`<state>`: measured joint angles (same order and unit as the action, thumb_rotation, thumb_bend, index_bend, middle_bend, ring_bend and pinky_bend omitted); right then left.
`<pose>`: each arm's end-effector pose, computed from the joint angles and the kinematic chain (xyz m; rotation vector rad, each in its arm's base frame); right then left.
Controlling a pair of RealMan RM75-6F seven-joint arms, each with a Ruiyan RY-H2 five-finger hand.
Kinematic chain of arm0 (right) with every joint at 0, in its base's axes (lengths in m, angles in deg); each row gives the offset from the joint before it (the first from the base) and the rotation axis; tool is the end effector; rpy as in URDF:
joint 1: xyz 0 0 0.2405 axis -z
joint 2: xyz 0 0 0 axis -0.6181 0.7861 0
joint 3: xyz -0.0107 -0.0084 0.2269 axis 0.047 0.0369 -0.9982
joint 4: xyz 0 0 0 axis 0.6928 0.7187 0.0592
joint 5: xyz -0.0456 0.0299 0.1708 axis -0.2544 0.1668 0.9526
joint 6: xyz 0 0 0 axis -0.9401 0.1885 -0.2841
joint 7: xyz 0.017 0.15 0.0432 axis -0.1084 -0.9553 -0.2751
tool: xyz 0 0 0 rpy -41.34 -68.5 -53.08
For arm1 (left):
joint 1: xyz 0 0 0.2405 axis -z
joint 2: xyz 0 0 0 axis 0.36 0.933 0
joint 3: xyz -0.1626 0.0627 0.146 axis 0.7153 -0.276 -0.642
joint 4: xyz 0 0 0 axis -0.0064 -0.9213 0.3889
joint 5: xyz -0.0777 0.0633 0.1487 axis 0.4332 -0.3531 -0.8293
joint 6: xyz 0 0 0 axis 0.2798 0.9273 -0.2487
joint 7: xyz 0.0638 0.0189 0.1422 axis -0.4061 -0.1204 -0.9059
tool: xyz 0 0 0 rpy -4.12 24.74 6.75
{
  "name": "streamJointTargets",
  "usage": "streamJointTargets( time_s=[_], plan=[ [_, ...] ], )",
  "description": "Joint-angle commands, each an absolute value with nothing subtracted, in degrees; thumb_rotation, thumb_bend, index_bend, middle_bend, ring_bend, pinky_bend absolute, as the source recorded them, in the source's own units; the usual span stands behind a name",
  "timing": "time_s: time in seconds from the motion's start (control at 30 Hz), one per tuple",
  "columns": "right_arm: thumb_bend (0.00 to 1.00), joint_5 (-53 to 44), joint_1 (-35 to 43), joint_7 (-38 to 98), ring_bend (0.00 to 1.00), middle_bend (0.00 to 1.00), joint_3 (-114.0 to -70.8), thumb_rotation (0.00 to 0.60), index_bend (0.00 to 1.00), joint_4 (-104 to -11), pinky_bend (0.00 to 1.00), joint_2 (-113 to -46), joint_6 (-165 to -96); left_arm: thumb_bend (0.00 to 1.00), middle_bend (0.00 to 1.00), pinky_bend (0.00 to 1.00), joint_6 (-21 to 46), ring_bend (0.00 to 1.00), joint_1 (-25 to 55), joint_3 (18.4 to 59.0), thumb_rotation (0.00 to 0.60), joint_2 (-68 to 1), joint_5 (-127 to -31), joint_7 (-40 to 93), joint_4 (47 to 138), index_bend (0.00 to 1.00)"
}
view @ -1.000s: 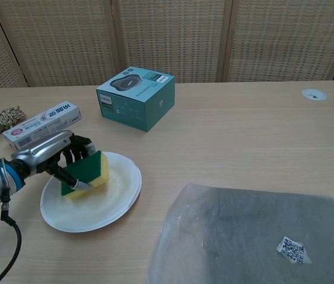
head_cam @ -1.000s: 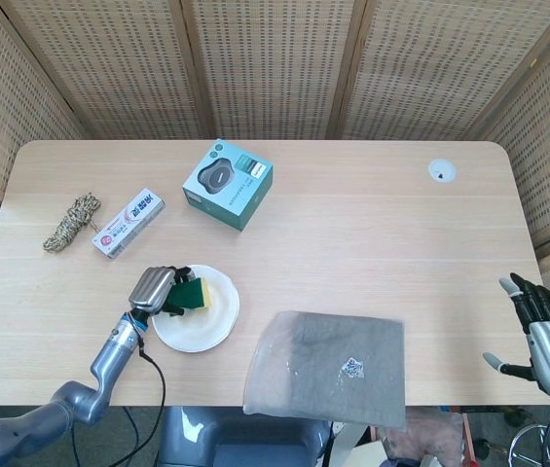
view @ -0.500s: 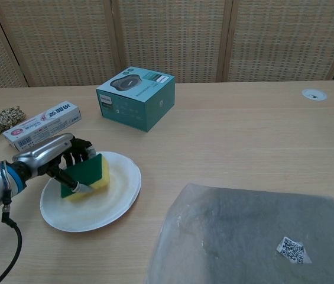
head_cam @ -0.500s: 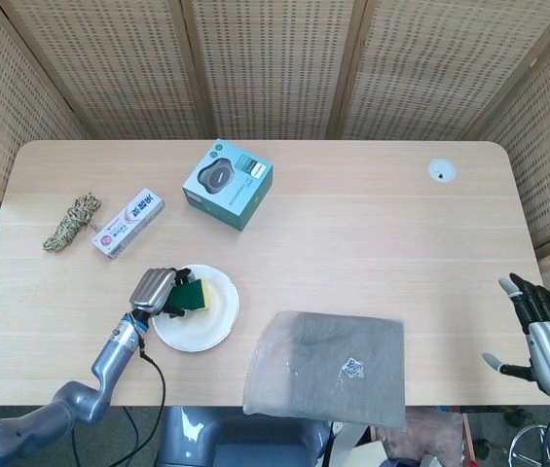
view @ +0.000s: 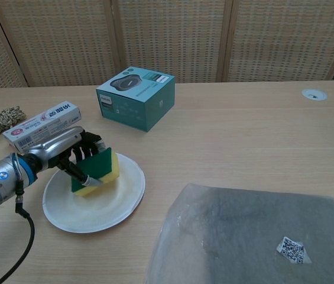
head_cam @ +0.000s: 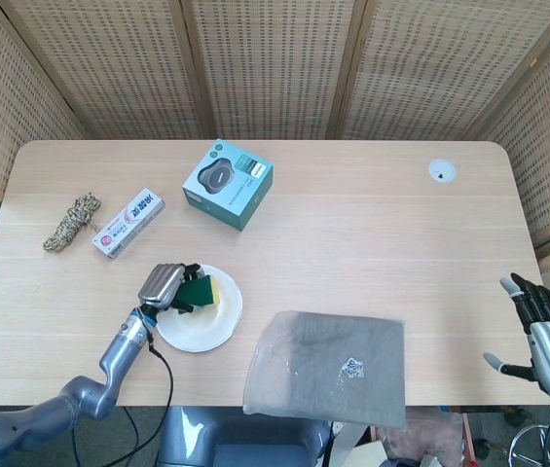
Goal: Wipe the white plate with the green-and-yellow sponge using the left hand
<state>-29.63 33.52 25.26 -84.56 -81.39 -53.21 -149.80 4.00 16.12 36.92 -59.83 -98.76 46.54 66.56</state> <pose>-0.2622 -0.1858 0.1943 1.3994 -0.9949 0.9565 -0.1849 0.3260 -0.0593 -1.7251 -1.2578 -1.0947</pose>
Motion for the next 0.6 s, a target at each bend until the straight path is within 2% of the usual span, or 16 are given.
streamJointTargets(
  time_s=[0.03,0.6],
  plan=[
    [0.0,-29.62,33.52,25.24,0.0,0.0,-84.55,0.6,0.0,-81.39,0.0,-53.2,-149.77,0.15,0.6,0.49,3.83,0.49,16.06,36.71,0.6,-60.36,-98.71,46.39,65.92,0.71],
    [0.0,-29.71,33.61,25.16,0.0,0.0,-84.54,0.6,0.0,-81.41,0.0,-53.13,-149.97,0.15,0.6,0.49,4.87,0.49,15.81,36.27,0.6,-62.1,-99.66,49.24,62.34,0.71]
  ],
)
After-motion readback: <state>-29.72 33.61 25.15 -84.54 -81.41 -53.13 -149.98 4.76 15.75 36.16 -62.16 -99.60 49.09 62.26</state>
